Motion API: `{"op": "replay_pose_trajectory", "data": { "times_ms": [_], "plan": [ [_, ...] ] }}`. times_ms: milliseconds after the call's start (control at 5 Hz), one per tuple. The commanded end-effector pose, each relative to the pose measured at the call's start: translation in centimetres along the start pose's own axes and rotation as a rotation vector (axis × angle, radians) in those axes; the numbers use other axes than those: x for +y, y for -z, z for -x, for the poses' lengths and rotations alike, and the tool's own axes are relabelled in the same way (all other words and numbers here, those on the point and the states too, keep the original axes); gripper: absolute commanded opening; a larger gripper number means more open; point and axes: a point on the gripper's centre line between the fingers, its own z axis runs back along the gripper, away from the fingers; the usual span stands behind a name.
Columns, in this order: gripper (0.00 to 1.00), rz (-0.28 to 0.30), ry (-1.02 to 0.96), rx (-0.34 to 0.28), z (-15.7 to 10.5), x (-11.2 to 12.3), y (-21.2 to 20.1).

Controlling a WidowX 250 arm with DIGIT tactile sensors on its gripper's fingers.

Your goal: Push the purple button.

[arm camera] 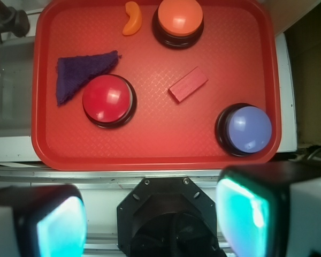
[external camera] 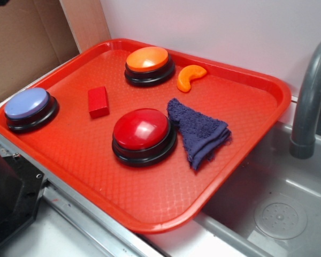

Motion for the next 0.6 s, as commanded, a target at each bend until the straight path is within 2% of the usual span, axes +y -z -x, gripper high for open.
{"op": "replay_pose_trajectory", "data": {
  "times_ms": [0, 200, 400],
  "plan": [
    [1.0, 0.0, 0.0, 0.0, 0.0, 0.0, 0.0],
    [1.0, 0.01, -0.179, 0.053, -0.8, 5.1, 4.0],
    [1.0, 0.034, -0.28, 0.04, 0.4, 9.4, 6.1]
  ]
}}
